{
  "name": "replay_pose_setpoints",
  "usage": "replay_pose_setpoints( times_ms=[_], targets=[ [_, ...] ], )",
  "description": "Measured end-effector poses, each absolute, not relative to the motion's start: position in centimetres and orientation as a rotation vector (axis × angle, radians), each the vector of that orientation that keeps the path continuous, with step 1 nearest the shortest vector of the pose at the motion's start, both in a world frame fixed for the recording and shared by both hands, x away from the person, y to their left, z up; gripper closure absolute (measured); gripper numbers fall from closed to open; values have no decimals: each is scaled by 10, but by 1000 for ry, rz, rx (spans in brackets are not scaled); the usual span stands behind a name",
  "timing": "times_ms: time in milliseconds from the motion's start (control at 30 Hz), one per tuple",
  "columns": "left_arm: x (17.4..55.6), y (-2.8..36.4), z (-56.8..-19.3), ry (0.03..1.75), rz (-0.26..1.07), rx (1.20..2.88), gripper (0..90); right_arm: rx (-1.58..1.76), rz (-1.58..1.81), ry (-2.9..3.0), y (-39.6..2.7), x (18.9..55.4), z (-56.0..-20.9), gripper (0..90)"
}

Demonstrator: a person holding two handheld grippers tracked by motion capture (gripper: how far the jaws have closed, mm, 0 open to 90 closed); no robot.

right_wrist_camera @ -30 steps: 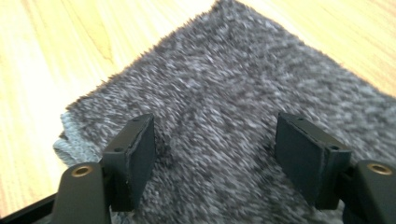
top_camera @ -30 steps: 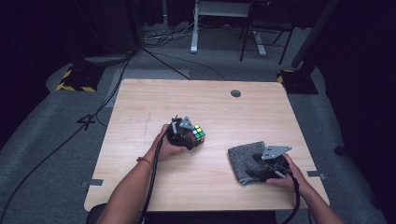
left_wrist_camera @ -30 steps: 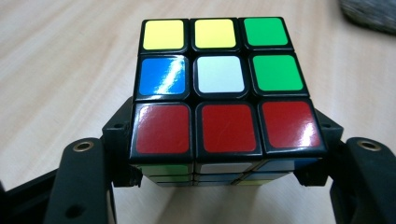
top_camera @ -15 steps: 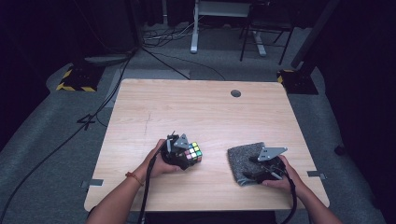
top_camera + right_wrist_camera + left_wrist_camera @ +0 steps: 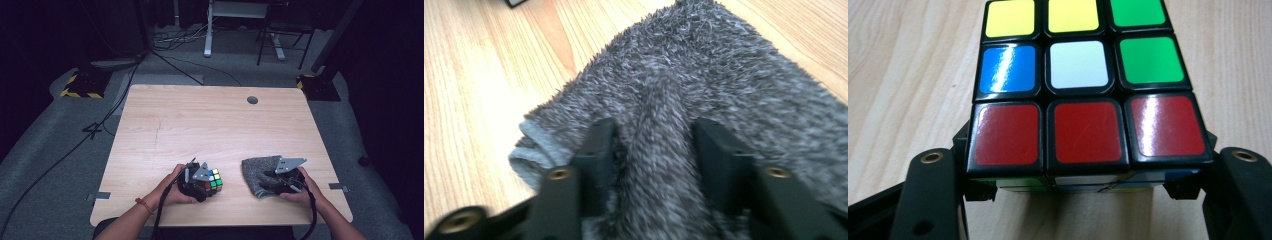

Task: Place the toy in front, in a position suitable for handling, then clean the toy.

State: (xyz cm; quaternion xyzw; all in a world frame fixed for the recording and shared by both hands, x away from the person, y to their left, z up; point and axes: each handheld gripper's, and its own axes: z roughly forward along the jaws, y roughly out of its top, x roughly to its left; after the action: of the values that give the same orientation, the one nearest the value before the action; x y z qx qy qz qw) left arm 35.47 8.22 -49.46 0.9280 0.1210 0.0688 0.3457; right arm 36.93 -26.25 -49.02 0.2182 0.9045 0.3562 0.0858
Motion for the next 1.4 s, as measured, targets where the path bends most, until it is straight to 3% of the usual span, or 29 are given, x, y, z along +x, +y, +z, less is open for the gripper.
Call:
replay_pose_setpoints(
  times_ms=[67,167,333,600,1400],
  targets=[
    [355,82,-496,352,161,2399,309,656,1062,2696,-261,369,-489,659],
    [358,82,-499,402,152,2379,203,641,1055,2691,-259,370,-489,719],
    [359,83,-499,401,141,2381,191,622,1064,2695,-260,371,-488,763],
    [361,83,-503,408,142,2352,152,628,1098,2695,-266,376,-485,790],
    [361,81,-501,414,145,2360,178,613,1253,2595,-271,371,-462,796]
  ],
)
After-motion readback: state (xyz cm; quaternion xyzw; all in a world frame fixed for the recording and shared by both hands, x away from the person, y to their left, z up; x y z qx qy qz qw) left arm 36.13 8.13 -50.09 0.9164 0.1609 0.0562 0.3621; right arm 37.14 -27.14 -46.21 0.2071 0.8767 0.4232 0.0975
